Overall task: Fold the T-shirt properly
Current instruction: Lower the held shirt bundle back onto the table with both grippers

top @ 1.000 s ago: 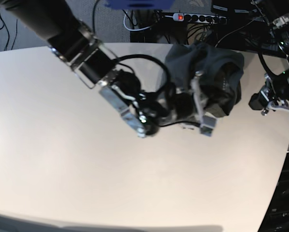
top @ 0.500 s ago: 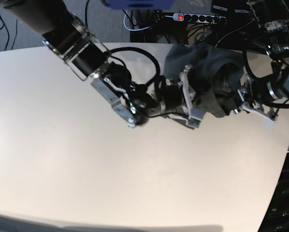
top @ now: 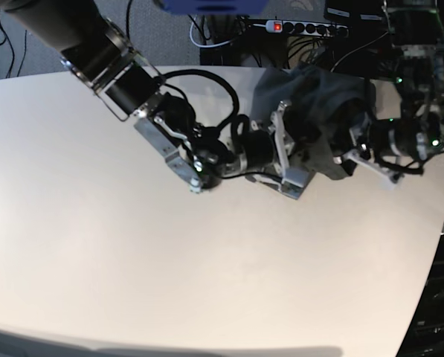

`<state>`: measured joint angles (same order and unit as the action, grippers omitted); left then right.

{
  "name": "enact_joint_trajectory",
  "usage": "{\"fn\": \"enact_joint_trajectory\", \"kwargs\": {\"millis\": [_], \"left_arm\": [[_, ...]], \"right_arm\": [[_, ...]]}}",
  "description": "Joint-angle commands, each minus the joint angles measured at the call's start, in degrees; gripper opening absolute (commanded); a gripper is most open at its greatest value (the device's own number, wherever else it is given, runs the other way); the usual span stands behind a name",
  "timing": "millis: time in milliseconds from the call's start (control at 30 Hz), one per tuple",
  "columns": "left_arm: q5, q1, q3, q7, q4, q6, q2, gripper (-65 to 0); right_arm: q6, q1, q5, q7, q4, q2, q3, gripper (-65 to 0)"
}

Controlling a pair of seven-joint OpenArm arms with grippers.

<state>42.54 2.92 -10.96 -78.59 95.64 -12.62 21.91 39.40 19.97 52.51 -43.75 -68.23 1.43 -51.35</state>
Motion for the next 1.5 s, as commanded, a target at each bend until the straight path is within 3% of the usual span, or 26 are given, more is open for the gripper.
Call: {"fn": "enact_joint_trajectory", "kwargs": {"millis": [0, 367, 833, 967, 1333, 1467], "left_arm": [[-0.57, -0.85, 0.63, 0.04, -0.38, 0.09, 0.29, -62.8], [-1.97, -4.54, 5.82, 0.21, -6.01, 0.01, -1.03, -62.8], [-15.69, -7.62, 8.72, 0.65, -10.4, 0.27, -6.31, -62.8], [-17.01, -7.71, 10.65, 3.99, -11.37, 0.27, -6.66, -62.8], [-16.48, -13.25, 19.97, 13.66, -28.25, 0.27, -6.92, -62.8], [-16.92, -14.48, 21.38, 15.33, -32.03, 0.27, -8.86, -62.8]], "right_arm": [[0.6, 1.35, 1.07, 2.56, -0.83, 0.19, 0.41, -64.4], [0.6, 0.12, 1.07, 5.64, -0.83, 1.6, 0.5, -64.4], [0.6, -1.11, 1.25, 11.0, 2.25, 4.24, 0.5, -64.4], [0.6, -0.49, 1.16, 11.0, 7.79, 3.97, 0.5, -64.4], [0.6, 2.5, 1.16, 11.0, 13.15, 6.7, 2.34, -64.4], [0.6, 3.2, 1.07, 11.0, 13.33, 8.11, 2.34, -64.4]]}}
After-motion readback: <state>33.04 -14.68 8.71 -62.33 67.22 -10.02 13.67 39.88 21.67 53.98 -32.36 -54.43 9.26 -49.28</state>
